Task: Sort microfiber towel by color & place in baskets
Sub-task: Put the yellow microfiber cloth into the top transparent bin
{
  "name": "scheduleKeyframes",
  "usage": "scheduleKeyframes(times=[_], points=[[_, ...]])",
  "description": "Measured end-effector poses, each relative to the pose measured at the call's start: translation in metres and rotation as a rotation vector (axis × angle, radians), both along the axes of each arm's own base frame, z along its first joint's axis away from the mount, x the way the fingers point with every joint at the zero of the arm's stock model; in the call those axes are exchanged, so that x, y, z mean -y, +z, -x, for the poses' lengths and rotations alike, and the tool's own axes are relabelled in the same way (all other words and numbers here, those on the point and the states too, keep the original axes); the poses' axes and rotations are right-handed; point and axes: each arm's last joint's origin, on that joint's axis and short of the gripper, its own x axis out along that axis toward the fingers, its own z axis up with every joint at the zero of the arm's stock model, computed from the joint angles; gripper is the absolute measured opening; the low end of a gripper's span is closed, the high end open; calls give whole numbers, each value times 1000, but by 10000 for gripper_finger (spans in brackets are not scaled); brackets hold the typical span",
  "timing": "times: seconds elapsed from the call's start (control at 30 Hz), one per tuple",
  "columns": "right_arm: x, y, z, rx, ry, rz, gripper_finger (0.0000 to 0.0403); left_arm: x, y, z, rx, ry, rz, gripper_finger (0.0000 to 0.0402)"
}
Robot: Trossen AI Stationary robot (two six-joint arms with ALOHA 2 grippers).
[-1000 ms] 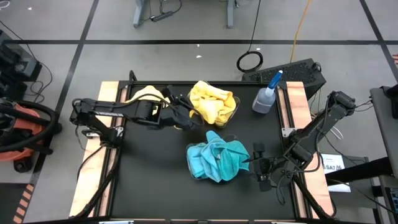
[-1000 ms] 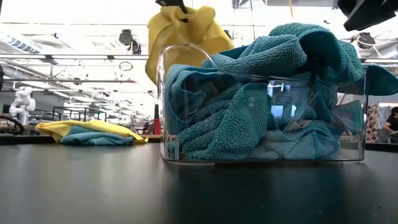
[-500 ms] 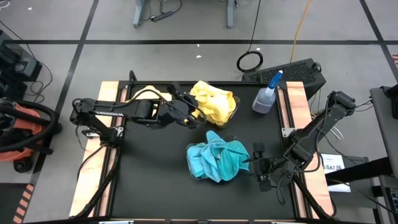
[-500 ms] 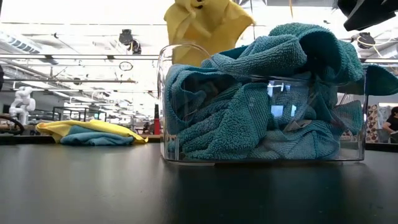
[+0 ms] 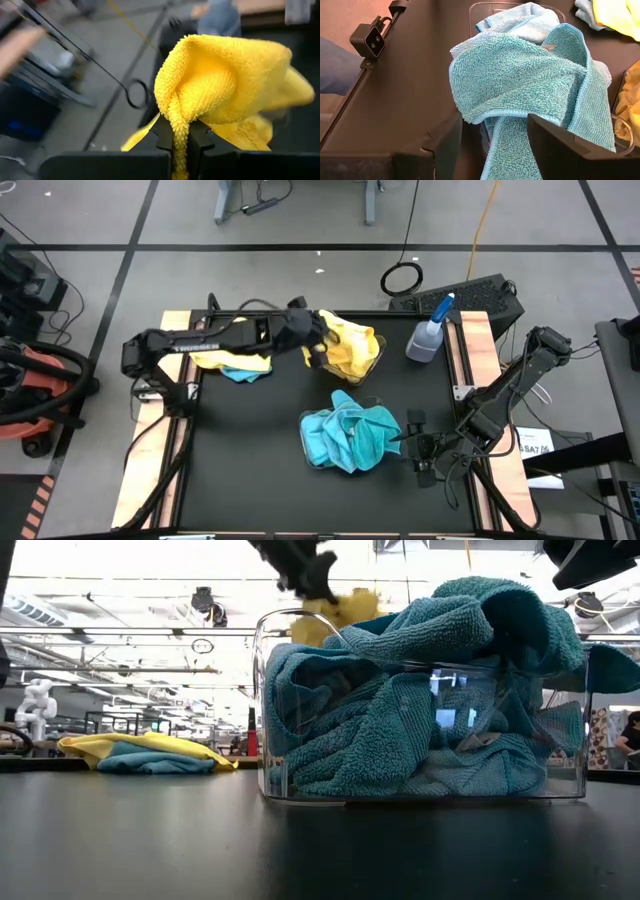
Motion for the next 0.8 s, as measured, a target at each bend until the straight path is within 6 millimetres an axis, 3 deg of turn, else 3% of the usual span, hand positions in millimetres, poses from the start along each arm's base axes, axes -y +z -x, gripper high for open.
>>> scheduleKeyframes(times=[0.27,0.43,0.6,0.8], points=[[0,0,0,0,0,0,215,-72,-35,-9,-25,-118,90,12],[0,0,0,0,0,0,215,-105,-74,-20,-71,-155,138,12],[0,0,0,0,0,0,215,-127,-126,-28,-154,-183,246,12],[0,0,0,0,0,0,215,-134,-176,-38,-239,-228,309,14]])
